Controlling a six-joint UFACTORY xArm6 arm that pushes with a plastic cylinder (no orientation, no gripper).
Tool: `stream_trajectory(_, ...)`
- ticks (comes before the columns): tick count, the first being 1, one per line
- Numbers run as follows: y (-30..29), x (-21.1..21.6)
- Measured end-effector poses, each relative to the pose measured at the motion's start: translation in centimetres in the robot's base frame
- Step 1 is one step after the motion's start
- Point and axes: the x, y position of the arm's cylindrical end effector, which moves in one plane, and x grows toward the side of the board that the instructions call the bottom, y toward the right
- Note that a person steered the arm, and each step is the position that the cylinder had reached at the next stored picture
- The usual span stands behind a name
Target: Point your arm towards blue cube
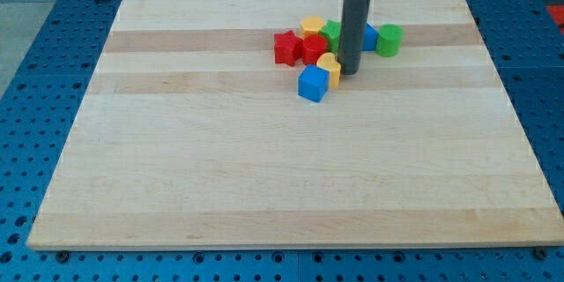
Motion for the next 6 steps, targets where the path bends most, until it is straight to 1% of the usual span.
stream_trajectory(2,2.6,2.5)
stream_trajectory(3,0.6,3.9)
stream_trajectory(5,-2.6,9.0)
stream_trajectory(6,-5.8,9.3)
